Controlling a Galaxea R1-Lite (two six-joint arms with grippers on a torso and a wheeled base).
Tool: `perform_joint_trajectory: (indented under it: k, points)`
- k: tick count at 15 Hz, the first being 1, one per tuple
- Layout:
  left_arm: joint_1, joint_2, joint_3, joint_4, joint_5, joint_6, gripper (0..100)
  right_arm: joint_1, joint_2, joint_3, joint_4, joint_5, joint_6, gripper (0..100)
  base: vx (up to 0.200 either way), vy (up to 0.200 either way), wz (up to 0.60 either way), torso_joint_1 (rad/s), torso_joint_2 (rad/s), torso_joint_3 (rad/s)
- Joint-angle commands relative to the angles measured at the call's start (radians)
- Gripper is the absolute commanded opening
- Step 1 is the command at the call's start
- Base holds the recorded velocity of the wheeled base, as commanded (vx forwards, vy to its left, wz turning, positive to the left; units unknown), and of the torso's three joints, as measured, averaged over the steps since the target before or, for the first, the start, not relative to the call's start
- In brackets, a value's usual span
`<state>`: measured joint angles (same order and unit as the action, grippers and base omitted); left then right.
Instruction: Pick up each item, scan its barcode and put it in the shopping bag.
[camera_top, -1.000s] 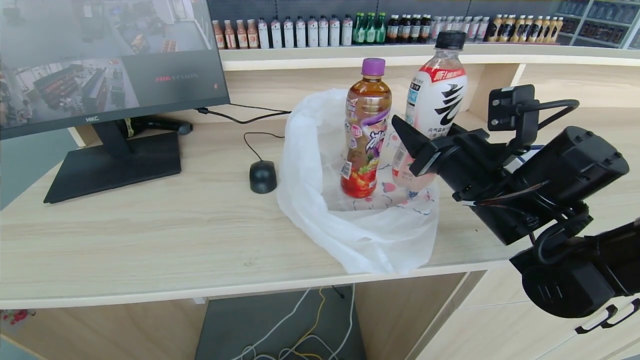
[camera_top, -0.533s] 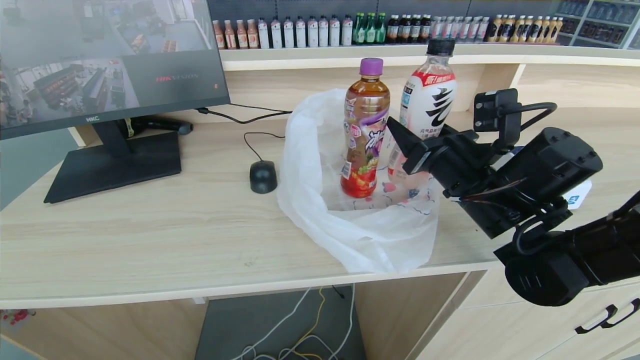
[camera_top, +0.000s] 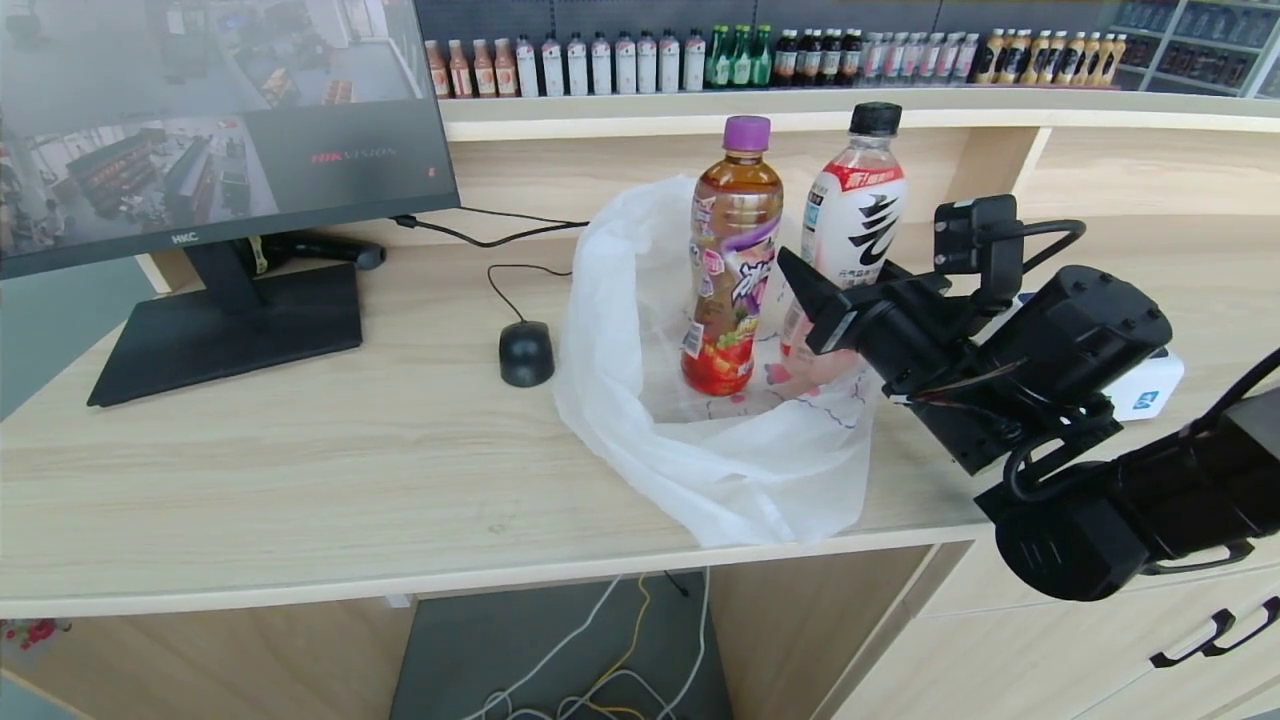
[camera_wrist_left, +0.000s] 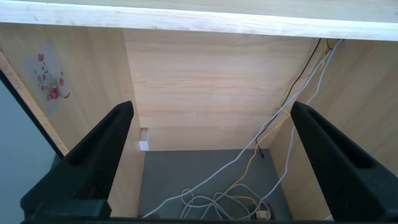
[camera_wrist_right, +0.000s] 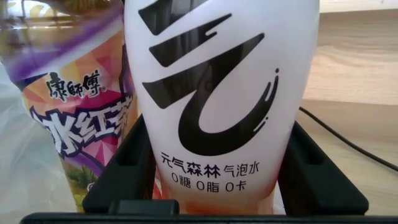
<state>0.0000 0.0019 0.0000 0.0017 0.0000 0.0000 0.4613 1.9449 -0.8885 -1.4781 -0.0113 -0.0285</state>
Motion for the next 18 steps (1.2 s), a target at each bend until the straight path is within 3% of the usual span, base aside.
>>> perform_joint_trajectory:
  k: [1, 18]
  points:
    - [0.0, 0.0, 0.0, 0.0, 0.0, 0.002, 100, 0.016, 0.002, 0.0, 0.002, -0.001, 0.001, 0, 0.0, 0.0, 0.0, 0.0, 0.0, 0.0]
    - [0.0, 0.0, 0.0, 0.0, 0.0, 0.002, 100, 0.02, 0.022, 0.065, 0.002, -0.001, -0.019, 0, 0.0, 0.0, 0.0, 0.0, 0.0, 0.0]
